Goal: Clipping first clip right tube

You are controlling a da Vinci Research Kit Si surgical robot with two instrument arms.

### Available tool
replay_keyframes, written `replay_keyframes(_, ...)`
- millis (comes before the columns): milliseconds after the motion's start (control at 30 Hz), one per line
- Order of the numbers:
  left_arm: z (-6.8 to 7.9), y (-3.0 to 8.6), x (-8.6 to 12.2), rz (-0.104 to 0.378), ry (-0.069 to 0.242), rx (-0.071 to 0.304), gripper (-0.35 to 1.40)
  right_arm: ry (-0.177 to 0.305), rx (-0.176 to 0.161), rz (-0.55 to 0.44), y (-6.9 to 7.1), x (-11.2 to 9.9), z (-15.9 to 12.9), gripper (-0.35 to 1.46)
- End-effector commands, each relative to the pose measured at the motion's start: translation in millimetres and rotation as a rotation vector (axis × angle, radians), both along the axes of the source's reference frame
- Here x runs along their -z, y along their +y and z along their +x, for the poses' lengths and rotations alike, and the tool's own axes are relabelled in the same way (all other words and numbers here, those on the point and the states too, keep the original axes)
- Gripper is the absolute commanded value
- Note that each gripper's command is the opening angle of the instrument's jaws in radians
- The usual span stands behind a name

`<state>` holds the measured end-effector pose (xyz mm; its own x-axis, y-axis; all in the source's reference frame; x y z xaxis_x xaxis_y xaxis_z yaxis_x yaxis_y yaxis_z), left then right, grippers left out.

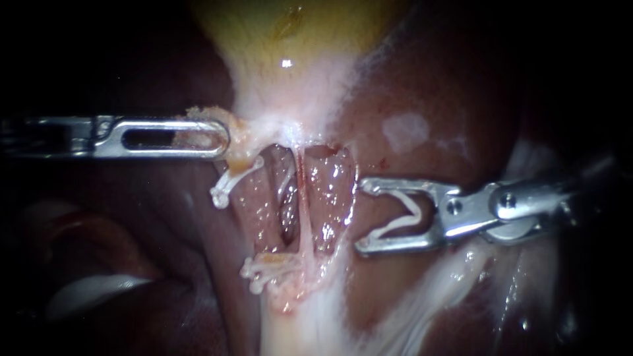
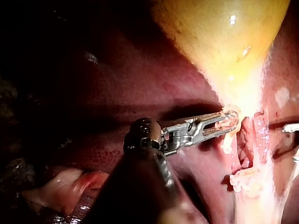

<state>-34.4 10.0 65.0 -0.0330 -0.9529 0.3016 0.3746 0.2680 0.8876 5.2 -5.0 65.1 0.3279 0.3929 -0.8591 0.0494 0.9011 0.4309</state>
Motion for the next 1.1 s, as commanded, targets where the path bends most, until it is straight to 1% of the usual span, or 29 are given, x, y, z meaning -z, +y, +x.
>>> replay_keyframes(33, 0.0, 0.0, 0.1, 0.0, 0.0, 0.0, -0.35, -0.002, -0.003, 0.016, -0.2, -0.5, 0.4, 0.49)
replay_keyframes(133, -0.1, -0.2, 0.2, 0.0, -0.003, 0.0, -0.35, -0.013, -0.019, 0.053, -0.6, -2.1, 1.9, 0.49)
replay_keyframes(200, -0.1, -0.2, 0.3, 0.0, -0.003, 0.001, -0.35, -0.012, -0.019, 0.068, -0.9, -3.0, 2.7, 0.49)
replay_keyframes(300, -0.1, -0.2, 0.3, 0.0, -0.003, 0.001, -0.35, -0.019, -0.031, 0.103, -1.1, -4.3, 4.2, 0.49)
replay_keyframes(467, -0.1, -0.2, 0.3, 0.0, -0.003, 0.001, -0.35, -0.021, -0.035, 0.133, -0.9, -5.0, 5.5, 0.49)
replay_keyframes(600, -0.2, -0.2, 0.3, 0.0, -0.003, 0.001, -0.35, -0.013, -0.025, 0.163, -0.9, -5.0, 6.3, 0.49)
replay_keyframes(733, -0.3, -0.2, 0.3, 0.0, -0.003, 0.002, -0.35, 0.021, -0.026, 0.215, -0.8, -5.2, 7.0, 0.48)
replay_keyframes(867, -0.4, -0.2, 0.3, 0.0, -0.002, 0.002, -0.35, 0.094, -0.024, 0.298, -1.0, -5.3, 7.6, 0.48)
replay_keyframes(933, -0.4, -0.2, 0.3, 0.0, -0.002, 0.002, -0.35, 0.123, -0.015, 0.327, -1.1, -5.4, 7.7, 0.47)
replay_keyframes(1100, -0.4, -0.2, 0.2, 0.0, -0.002, 0.002, -0.35, 0.164, -0.001, 0.381, -1.1, -5.6, 7.9, 0.46)
